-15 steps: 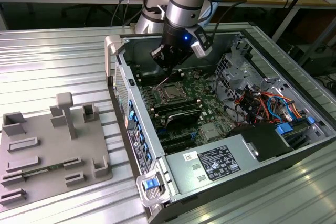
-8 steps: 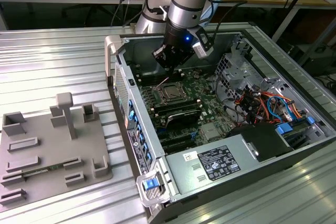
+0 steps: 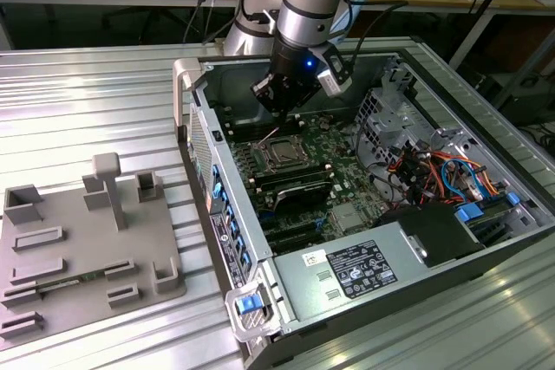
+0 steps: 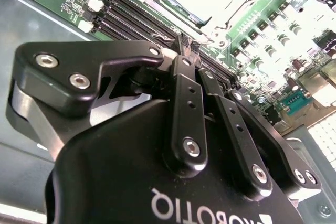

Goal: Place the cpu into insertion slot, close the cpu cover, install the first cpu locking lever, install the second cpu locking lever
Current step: 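Install the first cpu locking lever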

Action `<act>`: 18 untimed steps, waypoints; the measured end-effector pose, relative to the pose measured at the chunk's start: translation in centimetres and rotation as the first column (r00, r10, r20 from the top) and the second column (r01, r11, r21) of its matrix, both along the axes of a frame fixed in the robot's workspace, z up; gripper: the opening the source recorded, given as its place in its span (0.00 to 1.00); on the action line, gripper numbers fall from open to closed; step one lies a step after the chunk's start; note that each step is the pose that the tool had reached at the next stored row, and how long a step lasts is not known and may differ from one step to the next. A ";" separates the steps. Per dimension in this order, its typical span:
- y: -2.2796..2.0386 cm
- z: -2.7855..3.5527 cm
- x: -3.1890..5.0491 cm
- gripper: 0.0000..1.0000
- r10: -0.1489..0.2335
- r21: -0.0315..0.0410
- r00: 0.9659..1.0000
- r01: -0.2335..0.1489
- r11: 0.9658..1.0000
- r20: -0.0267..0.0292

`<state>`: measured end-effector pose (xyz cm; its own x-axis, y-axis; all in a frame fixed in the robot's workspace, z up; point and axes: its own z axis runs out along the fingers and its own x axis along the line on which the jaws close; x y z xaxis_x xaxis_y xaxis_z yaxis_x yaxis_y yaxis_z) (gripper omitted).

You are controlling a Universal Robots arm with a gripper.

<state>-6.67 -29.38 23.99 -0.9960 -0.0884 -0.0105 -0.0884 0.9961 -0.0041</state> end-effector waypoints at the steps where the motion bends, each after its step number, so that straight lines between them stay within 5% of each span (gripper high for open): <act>1: 0.02 0.01 0.00 0.11 0.000 0.000 1.000 0.000 1.000 0.000; 18: 0.19 -0.53 0.77 0.11 0.000 -0.001 1.000 0.000 1.000 0.000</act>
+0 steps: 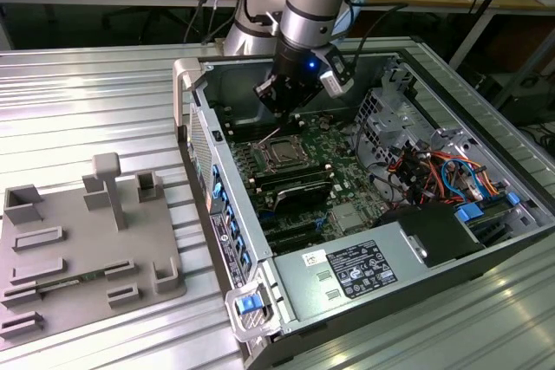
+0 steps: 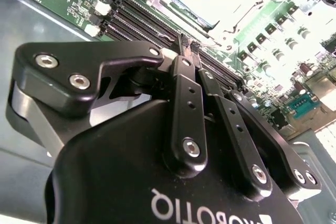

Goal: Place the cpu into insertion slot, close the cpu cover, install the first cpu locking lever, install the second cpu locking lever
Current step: 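Install the first cpu locking lever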

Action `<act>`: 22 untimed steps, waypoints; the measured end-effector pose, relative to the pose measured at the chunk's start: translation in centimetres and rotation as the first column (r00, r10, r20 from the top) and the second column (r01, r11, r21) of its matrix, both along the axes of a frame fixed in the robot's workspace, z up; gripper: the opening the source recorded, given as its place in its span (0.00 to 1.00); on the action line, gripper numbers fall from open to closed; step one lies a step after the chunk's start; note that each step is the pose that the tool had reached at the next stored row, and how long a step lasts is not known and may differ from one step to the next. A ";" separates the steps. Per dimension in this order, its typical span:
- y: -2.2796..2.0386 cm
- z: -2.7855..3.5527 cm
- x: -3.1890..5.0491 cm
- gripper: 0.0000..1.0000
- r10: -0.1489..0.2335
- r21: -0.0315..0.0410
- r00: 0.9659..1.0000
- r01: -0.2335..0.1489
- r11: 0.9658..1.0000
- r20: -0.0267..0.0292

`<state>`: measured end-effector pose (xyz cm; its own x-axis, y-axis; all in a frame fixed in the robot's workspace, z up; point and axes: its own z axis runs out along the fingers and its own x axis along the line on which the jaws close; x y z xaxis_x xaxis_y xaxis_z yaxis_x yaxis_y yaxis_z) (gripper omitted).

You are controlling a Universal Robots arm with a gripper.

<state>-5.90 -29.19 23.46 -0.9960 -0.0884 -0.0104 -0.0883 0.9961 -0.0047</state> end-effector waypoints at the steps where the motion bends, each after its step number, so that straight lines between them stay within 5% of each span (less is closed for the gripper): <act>1: 0.00 -0.10 0.07 0.11 0.000 0.000 1.000 0.000 1.000 0.000; 22: 0.05 -2.46 1.34 0.11 0.000 0.000 1.000 0.000 1.000 0.000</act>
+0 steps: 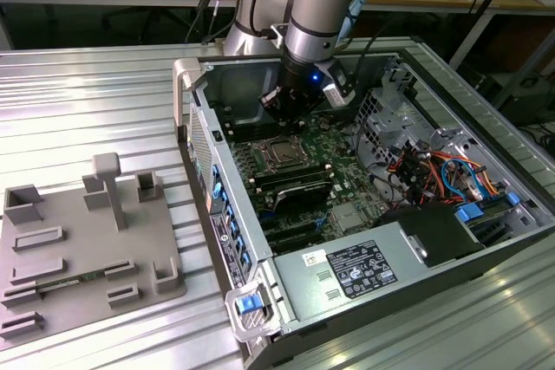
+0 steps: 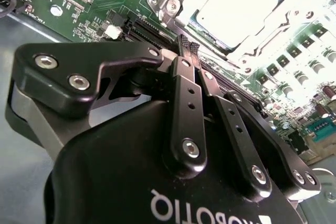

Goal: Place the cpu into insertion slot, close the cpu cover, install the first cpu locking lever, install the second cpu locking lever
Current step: 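Install the first cpu locking lever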

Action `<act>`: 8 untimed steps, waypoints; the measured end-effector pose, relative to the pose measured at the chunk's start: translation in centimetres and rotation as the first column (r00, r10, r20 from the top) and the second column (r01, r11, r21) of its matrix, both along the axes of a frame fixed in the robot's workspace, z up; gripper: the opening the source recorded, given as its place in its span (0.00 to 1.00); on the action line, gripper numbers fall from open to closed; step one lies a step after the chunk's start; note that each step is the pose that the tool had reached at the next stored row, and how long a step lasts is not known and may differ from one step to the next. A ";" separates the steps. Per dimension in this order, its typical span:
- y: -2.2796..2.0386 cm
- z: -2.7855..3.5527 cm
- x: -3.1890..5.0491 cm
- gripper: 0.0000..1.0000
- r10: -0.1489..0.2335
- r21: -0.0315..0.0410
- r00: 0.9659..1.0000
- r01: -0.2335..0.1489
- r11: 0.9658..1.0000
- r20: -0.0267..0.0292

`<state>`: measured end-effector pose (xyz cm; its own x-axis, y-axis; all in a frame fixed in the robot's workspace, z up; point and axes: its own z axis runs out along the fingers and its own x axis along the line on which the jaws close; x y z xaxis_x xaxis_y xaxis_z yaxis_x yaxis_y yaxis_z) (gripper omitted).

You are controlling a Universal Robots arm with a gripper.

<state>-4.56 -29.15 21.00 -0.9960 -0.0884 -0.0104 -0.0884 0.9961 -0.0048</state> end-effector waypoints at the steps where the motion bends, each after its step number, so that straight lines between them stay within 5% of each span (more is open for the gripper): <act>1: 0.00 0.00 0.00 0.11 0.000 0.000 1.000 0.000 1.000 0.000; 8: 0.00 -0.01 0.00 0.11 0.000 0.000 1.000 0.000 1.000 0.000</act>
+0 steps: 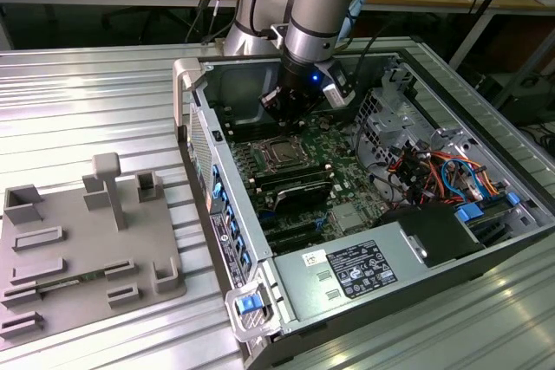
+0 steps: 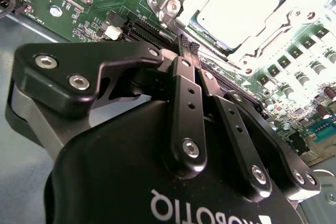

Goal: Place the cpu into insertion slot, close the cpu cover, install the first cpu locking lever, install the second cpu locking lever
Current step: 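Install the first cpu locking lever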

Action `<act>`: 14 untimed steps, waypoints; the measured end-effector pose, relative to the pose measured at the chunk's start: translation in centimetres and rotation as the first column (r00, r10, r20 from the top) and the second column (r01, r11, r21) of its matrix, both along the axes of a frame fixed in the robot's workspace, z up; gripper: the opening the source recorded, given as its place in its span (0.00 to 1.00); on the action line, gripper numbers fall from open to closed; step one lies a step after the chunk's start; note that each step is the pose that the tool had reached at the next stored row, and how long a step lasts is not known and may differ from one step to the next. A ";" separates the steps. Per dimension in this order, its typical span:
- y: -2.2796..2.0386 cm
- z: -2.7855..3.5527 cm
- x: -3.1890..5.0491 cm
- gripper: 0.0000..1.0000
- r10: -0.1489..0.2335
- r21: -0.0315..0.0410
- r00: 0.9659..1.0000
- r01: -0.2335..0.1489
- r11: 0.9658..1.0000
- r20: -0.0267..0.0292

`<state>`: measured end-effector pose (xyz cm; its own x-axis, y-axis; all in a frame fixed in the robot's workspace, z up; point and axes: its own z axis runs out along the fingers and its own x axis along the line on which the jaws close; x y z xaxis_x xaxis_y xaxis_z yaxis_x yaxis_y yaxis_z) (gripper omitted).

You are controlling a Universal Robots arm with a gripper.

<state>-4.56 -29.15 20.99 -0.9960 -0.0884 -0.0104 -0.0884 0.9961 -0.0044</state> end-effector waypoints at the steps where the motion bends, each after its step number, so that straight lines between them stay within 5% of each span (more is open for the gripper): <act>1: 0.00 0.00 0.00 0.11 0.000 0.000 1.000 0.000 1.000 0.000; 14: 0.03 -0.03 0.03 0.11 0.000 0.000 1.000 0.000 1.000 0.000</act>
